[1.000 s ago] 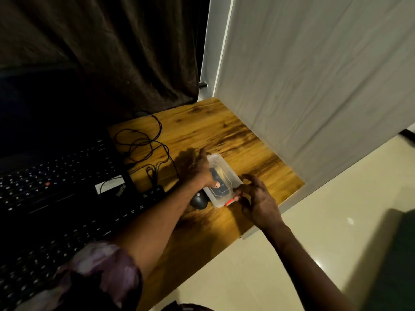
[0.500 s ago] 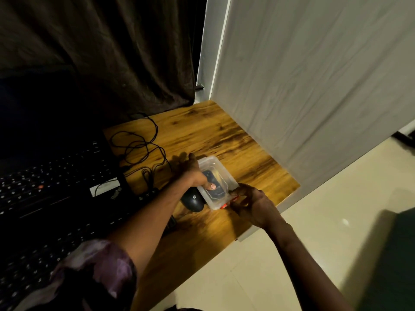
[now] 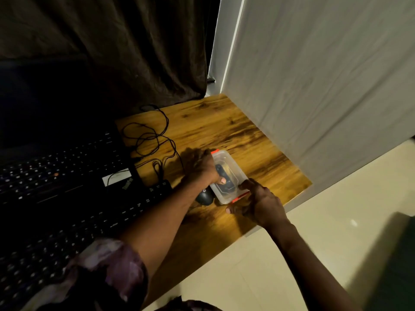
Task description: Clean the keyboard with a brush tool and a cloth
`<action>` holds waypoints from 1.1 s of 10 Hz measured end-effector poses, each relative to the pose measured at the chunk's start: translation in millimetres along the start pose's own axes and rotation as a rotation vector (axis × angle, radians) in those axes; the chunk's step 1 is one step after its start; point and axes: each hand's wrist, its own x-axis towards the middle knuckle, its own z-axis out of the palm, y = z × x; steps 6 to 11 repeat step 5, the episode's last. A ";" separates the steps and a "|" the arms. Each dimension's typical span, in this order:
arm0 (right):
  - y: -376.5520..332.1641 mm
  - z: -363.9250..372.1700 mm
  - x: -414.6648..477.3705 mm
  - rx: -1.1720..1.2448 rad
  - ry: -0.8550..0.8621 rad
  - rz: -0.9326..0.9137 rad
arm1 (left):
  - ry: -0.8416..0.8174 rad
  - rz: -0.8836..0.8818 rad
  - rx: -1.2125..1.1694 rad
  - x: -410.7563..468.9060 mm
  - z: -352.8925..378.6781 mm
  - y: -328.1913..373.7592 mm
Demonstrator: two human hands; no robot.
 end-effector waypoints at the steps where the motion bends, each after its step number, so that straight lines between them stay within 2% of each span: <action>1: -1.6 10.6 -1.8 -0.048 0.042 -0.025 | 0.024 0.023 -0.016 -3.6 4.3 -1.7; 2: 0.8 18.5 -0.6 -0.077 0.085 -0.039 | 0.057 0.069 0.021 -9.1 4.5 -4.6; 3: 1.4 12.8 2.0 -0.107 0.067 -0.068 | 0.103 0.176 -0.039 -17.4 1.5 -19.7; 4: -7.1 5.2 8.2 -0.113 0.198 -0.120 | 0.044 0.266 -0.167 -37.8 -10.3 -43.7; 5: -21.4 -0.6 29.7 -0.134 0.327 -0.204 | 0.040 0.262 -0.129 -51.0 -22.8 -68.7; 11: -21.4 -0.6 29.7 -0.134 0.327 -0.204 | 0.040 0.262 -0.129 -51.0 -22.8 -68.7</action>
